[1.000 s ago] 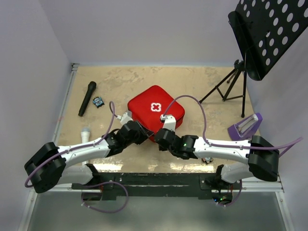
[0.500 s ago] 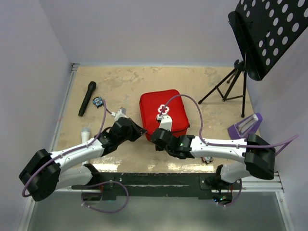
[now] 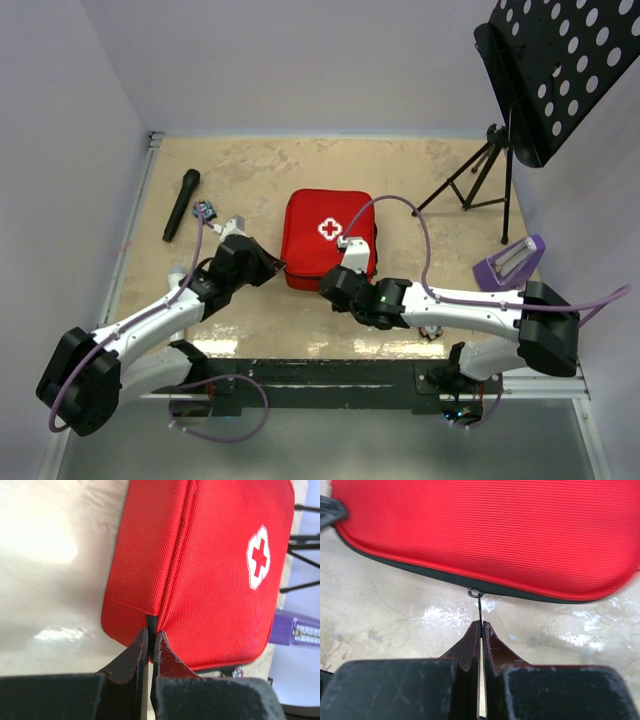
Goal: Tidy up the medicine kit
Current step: Zip the medicine box at the center of the board, then reset both arms
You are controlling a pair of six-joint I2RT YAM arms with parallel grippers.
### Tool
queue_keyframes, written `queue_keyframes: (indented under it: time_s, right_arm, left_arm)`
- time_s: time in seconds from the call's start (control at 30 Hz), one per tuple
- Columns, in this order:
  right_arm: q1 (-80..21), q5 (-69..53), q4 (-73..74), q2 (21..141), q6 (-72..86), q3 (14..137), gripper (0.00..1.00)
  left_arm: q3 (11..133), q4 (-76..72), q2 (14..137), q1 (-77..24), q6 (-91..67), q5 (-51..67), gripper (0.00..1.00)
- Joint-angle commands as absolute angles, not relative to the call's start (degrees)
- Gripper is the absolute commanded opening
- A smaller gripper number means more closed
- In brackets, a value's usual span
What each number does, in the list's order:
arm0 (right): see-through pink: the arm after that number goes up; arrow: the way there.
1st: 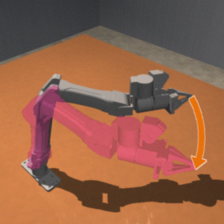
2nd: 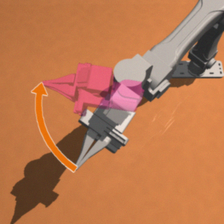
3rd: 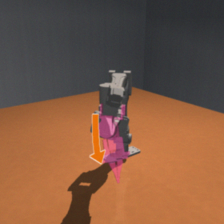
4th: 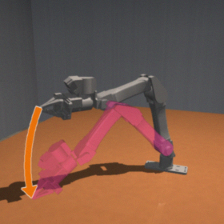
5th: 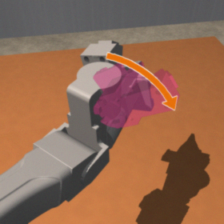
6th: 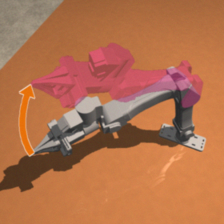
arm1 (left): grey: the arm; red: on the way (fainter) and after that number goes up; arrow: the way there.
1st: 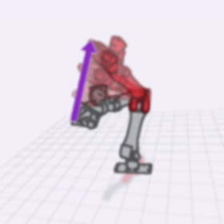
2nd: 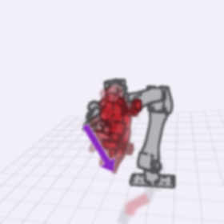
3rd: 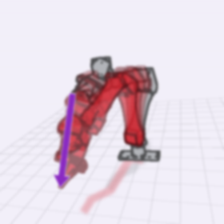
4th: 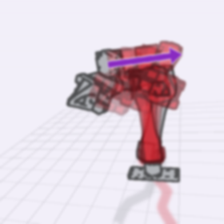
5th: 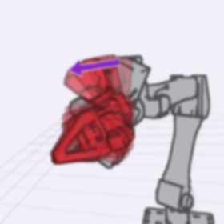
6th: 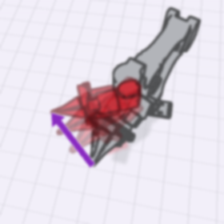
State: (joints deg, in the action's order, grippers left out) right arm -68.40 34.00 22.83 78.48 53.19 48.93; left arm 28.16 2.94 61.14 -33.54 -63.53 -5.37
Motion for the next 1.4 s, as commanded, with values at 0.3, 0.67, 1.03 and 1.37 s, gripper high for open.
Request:
queue_keyframes:
  time_s: [0.3, 0.67, 1.03, 1.37]
  right_arm:
    - [-63.7, 34.8, 30.9, 71.6, 58.8, 43.8, 0.0]
    - [-50.7, 32.5, 28.9, 61.5, 59.6, 39.6, 0.0]
    - [-49.8, 28.6, 27.3, 62.4, 53.8, 42.6, 0.34]
    - [-51.7, 25.5, 23.0, 55.8, 48.8, 43.3, 0.59]
  left_arm:
    - [27.2, 9.5, 61.3, -18.1, -52.5, -6.8, 0.0]
    - [30.6, 9.1, 64.0, -14.7, -47.6, -6.2, 0.0]
    - [32.4, 9.3, 65.7, -14.6, -45.4, -2.5, 0.09]
    - [32.9, 10.9, 57.3, -14.6, -42.1, -1.5, 0.7]
